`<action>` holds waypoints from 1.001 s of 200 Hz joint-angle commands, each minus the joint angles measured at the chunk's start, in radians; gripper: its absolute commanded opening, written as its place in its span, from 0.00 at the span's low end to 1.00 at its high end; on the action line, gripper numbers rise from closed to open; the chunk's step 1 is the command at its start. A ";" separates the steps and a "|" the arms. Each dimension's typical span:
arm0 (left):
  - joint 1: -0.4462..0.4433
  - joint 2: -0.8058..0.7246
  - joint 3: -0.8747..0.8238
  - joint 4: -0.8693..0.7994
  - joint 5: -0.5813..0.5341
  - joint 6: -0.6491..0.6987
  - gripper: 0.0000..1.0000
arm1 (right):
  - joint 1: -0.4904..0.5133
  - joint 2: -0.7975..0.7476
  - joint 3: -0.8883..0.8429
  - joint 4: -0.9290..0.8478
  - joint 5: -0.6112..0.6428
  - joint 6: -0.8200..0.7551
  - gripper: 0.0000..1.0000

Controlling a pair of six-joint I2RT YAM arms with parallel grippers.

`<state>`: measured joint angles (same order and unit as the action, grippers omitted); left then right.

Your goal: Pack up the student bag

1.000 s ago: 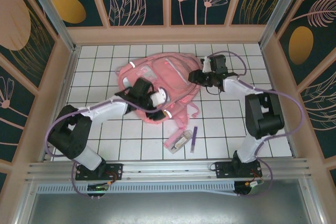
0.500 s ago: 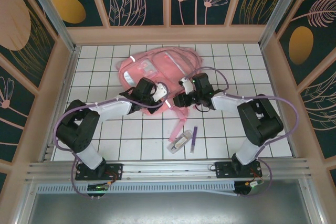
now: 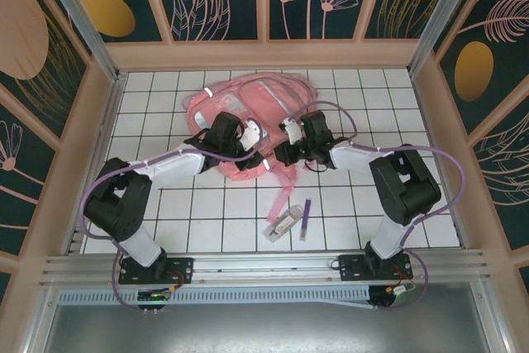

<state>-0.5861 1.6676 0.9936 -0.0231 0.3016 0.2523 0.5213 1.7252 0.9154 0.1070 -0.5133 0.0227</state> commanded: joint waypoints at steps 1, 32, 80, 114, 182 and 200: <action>0.017 0.075 0.035 0.058 -0.019 -0.007 0.44 | -0.001 0.025 0.017 -0.022 0.003 -0.072 0.04; 0.010 0.146 0.049 0.022 0.031 0.069 0.47 | -0.001 0.067 -0.029 -0.031 0.039 -0.087 0.02; -0.030 0.203 0.072 -0.003 -0.075 0.040 0.55 | -0.021 0.042 -0.117 0.083 -0.012 -0.033 0.05; -0.038 0.280 0.162 -0.083 -0.182 0.012 0.23 | -0.037 0.017 -0.158 0.191 -0.020 -0.018 0.25; 0.001 0.101 0.157 -0.069 0.068 -0.098 0.00 | -0.036 -0.160 -0.374 0.617 0.110 -0.184 0.48; 0.007 0.080 0.156 -0.044 0.137 -0.130 0.00 | -0.022 -0.148 -0.363 0.660 0.171 -0.221 0.49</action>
<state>-0.5804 1.8252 1.1500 -0.0906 0.2642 0.1936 0.4805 1.5940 0.5537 0.5797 -0.4404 -0.0998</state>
